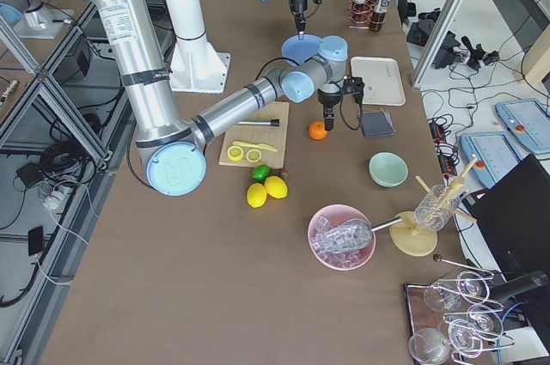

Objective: Pick orange to plate
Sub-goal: 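Push the blue plate toward center with left gripper while right arm approaches orange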

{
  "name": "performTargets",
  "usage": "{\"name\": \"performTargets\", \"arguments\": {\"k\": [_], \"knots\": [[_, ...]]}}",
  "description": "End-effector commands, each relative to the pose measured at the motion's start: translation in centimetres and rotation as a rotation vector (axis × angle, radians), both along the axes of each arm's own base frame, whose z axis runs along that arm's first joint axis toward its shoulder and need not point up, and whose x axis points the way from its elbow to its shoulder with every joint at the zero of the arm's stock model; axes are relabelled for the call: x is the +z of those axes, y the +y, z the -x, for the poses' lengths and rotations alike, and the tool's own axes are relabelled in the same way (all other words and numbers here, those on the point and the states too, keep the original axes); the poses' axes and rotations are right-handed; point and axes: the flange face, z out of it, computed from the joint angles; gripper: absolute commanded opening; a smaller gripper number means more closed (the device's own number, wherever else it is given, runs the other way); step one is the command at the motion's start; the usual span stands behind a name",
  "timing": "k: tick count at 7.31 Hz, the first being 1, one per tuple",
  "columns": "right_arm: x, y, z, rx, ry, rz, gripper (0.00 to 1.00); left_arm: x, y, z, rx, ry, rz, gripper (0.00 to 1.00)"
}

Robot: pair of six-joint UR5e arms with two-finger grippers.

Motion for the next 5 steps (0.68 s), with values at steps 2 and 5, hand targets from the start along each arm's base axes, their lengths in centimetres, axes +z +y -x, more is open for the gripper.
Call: {"name": "performTargets", "arguments": {"k": [2,5], "knots": [[1.1,-1.1,3.2,-0.005,0.007,0.007,1.0,-0.2,2.8,-7.0,-0.034,-0.053,-0.017,0.0],[0.7,-0.4,5.2,-0.005,0.016,0.012,1.0,-1.3,1.2,-5.5,-0.057,-0.029,-0.042,0.98]]}}
